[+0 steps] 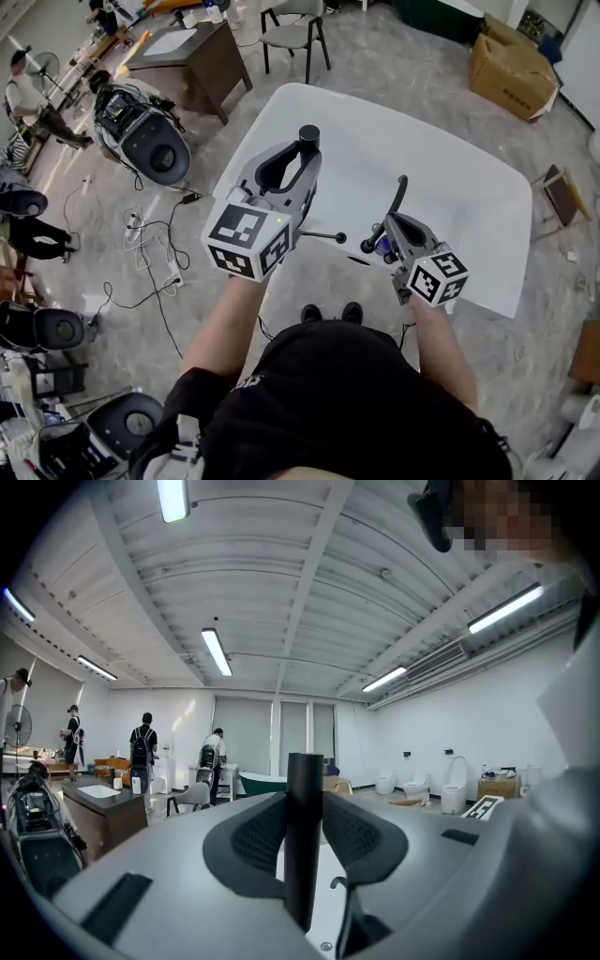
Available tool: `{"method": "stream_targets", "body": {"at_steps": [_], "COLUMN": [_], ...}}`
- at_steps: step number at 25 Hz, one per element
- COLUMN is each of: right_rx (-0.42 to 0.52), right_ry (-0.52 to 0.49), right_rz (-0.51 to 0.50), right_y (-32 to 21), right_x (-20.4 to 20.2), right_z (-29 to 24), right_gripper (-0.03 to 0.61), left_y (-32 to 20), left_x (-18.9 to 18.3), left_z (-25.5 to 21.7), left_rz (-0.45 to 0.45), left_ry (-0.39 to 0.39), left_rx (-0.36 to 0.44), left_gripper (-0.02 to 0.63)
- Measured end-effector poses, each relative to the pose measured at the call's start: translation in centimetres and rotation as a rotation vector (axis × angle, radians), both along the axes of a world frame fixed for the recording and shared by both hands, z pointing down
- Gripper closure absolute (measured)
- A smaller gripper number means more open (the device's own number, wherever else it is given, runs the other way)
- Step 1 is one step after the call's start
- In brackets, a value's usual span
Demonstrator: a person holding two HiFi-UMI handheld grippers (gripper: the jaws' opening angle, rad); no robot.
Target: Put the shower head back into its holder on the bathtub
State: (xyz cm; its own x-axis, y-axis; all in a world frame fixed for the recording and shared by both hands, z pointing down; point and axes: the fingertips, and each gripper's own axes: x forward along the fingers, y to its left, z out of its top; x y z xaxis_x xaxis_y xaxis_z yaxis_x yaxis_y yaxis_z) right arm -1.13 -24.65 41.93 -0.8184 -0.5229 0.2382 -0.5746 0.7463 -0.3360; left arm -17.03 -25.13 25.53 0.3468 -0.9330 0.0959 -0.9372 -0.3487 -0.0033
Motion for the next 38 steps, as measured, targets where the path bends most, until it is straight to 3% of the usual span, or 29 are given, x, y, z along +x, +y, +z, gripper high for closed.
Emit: {"method": "stream_targets", "body": {"at_steps": [4,8,23,33,38], "right_rx": [-0.005,-0.008,-0.086,-0.146,-0.178], "right_ry": [-0.008,-0.013,0.025,0.072,0.093], "right_rz": [0.004,-0.002,-0.006,-0.012,0.04], "right_y": [-0.4,-0.8,-0.8,-0.8,0.6], "right_x": [0.2,0.1,1.5,0.5,2.4], "right_z": [0.1,0.4,4.3,7.4,9.2], "right_gripper": [0.565,0.565,0.565,0.565,0.565], "left_y": [-0.2,-0.7,-2.6,-4.8,-4.3], "left_x": [0.7,1.1,2.3,4.3,6.1], "left_z": [-2.1,-1.7,8.2,17.3,22.5], "left_rz": [0.013,0.016,0.015,0.097,0.146], "left_ry": [-0.013,-0.021,-0.013,-0.006,0.001], "left_rx": [0.047,0.041,-0.158,-0.336,-0.418], "left_gripper": [0.486,0.486,0.485,0.486,0.485]}}
